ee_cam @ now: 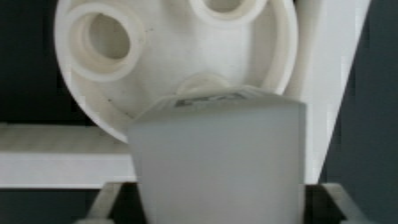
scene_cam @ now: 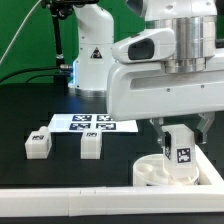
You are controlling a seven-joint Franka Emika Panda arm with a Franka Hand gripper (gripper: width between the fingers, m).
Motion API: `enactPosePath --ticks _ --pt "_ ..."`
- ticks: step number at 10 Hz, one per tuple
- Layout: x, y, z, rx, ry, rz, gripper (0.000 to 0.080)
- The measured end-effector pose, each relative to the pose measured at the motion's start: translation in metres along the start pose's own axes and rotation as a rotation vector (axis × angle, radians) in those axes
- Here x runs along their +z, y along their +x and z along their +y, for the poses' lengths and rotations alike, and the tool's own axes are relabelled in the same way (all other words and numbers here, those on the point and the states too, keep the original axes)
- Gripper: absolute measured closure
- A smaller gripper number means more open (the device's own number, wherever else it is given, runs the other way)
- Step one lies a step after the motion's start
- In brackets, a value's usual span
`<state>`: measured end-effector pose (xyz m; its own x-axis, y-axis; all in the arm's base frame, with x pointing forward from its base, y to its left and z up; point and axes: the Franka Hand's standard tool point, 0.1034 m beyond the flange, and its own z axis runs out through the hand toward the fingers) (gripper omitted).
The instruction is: Assemble stool
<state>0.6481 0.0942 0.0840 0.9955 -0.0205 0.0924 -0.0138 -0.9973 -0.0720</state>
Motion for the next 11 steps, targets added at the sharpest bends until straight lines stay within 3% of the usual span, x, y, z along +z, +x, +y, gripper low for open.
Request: enactPosePath --ticks 5,11 --pt "0.0020 -0.0012 -0.0045 0.758 0.006 -0.005 0.0459" --pt "0.0030 -0.0036 -0.0058 1.121 0.023 -0.028 0.0459"
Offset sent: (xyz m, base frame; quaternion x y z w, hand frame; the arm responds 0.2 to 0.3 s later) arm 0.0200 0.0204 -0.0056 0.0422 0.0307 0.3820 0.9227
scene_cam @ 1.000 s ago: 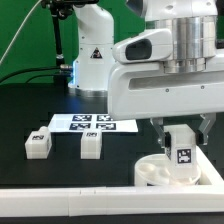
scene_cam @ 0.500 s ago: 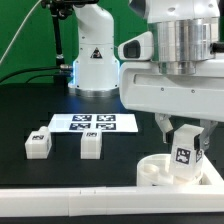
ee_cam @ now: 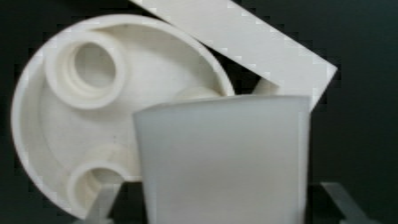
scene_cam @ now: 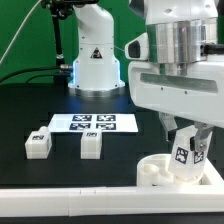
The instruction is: Assemble stool
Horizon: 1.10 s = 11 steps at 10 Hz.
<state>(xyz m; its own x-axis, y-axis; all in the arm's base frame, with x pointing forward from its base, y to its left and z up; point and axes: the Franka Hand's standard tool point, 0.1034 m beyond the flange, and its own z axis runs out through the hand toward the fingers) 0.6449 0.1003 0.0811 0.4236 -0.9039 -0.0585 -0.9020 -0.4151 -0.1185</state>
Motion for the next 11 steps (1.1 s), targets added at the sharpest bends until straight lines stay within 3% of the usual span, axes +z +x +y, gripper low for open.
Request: enactPosePath --ticks 2,3,4,6,8,9,10,11 --pt "0.002 -0.002 0.001 0.372 0.032 -0.030 0.0459" --pt "0.003 -0.006 -0.002 0.532 0.027 -0.039 0.0459" --pt "0.003 -0.009 -0.005 0.698 0.046 -0.052 0.0459" --pt "0.003 -0.012 -0.008 0.828 0.077 -0.076 0.0459" --pt "0.004 -0.014 -0.008 0.848 0.074 -0.084 0.0459" --pt "0.004 -0.015 -0.008 0.815 0.075 -0.082 0.0276" --pt "0.004 -0.015 -0.008 0.812 0.075 -0.083 0.0190" --pt "0.002 -0.017 -0.009 0.680 0.079 -0.079 0.0190"
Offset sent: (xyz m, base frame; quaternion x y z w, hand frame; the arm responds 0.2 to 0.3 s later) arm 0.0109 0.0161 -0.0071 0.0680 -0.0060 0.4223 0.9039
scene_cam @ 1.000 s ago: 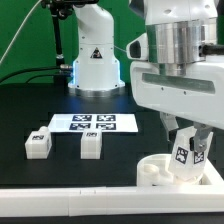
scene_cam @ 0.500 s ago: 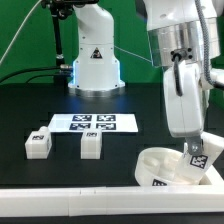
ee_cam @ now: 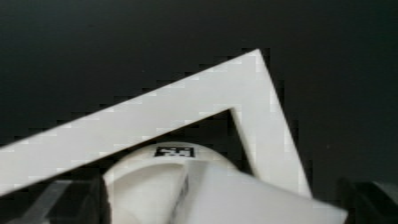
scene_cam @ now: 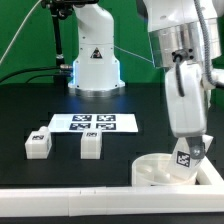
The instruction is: Assemble stool
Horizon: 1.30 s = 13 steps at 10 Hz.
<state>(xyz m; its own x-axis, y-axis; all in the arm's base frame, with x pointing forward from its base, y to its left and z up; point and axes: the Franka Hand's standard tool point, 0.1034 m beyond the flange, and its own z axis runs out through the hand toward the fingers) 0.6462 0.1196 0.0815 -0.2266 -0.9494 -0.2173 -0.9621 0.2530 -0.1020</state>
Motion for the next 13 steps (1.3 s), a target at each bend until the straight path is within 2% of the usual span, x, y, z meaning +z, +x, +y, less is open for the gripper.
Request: enactPosePath --ticks 1,3,7,9,10,11,12,13 --pt "-0.008 -0.003 -0.001 -0.175 -0.006 -0.007 0.0158" --pt "-0.026 -0.012 0.000 -0.422 -0.022 -0.023 0.0152" --pt "-0.026 -0.014 0.002 -0.716 -0.024 -0.025 0.0151" --pt "-0.030 -0.006 -0.005 -1.089 -0.027 -0.002 0.0151" --pt "-0.028 -0.004 -0.006 -1.276 -0.033 0.017 0.0151" --pt "-0.021 -0.004 -0.002 -1.456 -0.052 0.028 0.0151" --pt "-0.016 -0.004 0.001 -1.538 -0.064 0.023 0.0151" --pt "-0.017 -0.003 0.000 -1.602 -0.064 0.024 0.0151"
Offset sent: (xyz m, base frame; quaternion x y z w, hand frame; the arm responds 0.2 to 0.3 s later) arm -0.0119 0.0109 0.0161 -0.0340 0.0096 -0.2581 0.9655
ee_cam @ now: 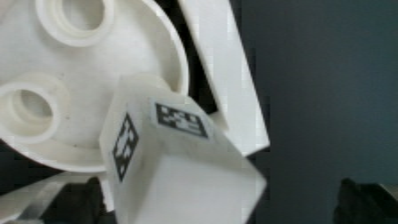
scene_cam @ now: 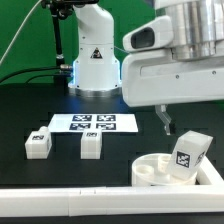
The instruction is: Assemble stool
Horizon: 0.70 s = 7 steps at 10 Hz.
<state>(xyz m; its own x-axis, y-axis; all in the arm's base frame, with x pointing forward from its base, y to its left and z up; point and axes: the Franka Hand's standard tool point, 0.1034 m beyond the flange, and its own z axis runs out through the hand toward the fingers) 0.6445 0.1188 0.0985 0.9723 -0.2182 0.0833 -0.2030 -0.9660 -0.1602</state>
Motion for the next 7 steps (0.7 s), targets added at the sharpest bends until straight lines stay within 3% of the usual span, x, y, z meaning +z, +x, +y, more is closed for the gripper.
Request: enactPosePath --ticks 2,4,7 --pt "0.000 0.000 0.001 -0.098 -0.004 0.000 0.0151" --pt "0.003 0.002 0.003 -0.494 -0.042 -0.006 0.0151" --pt "0.026 -0.012 0.004 -0.821 -0.068 -0.058 0.0151"
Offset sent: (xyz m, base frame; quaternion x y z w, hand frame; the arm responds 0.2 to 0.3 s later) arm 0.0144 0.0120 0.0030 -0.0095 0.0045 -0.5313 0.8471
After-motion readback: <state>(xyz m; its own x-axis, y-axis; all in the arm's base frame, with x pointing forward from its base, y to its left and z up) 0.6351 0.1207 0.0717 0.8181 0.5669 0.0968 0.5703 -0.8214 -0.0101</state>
